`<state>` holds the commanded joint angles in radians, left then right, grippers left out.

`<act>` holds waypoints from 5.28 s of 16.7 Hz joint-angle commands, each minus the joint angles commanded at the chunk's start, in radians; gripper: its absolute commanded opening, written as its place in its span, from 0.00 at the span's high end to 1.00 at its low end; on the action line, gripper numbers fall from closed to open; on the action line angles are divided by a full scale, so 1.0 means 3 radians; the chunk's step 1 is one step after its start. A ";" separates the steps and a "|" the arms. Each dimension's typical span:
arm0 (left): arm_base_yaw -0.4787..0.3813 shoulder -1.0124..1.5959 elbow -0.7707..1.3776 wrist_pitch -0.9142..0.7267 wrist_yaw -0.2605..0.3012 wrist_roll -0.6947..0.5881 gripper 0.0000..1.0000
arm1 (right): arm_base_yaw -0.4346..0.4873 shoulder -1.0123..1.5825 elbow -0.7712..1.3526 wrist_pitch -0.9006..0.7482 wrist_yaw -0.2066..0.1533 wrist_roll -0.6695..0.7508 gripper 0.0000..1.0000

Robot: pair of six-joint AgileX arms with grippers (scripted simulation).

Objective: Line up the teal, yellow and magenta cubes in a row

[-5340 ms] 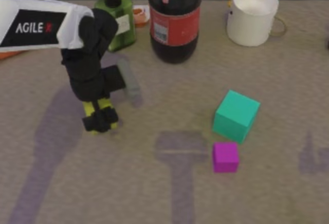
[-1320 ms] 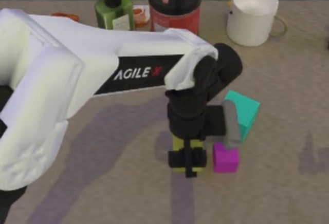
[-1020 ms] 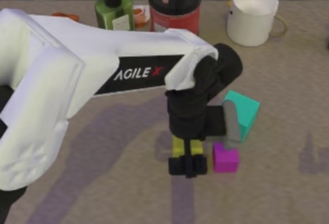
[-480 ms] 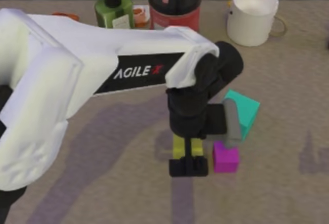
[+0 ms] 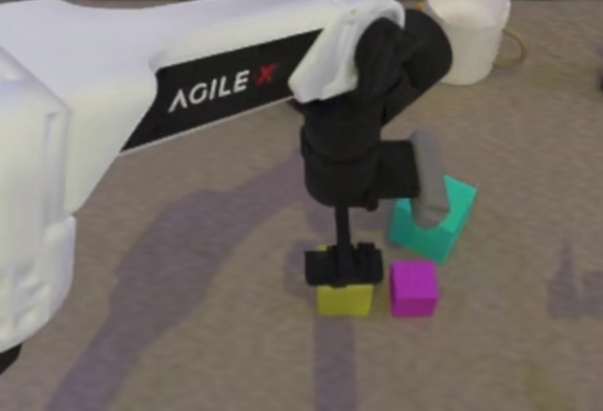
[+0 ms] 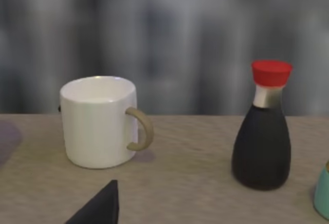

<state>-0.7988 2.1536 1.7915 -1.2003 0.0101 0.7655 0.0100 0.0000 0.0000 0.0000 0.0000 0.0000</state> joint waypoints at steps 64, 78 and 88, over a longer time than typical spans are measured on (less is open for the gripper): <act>0.2729 -0.7179 -0.5972 0.4001 -0.0034 -0.2552 0.00 | 0.1576 0.7544 0.5289 -0.2981 0.0012 -0.1791 0.83; 0.2729 -0.7179 -0.5972 0.4001 -0.0034 -0.2552 0.00 | 0.1570 0.7465 0.5397 -0.3137 0.0004 -0.1777 1.00; 0.2729 -0.7179 -0.5972 0.4001 -0.0034 -0.2552 0.00 | 0.1584 0.7238 0.5784 -0.3776 0.0000 -0.1781 1.00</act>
<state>0.0200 0.0000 0.0000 0.0000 0.0000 0.0000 0.4851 2.1713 1.7350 -1.1328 0.0000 -0.5344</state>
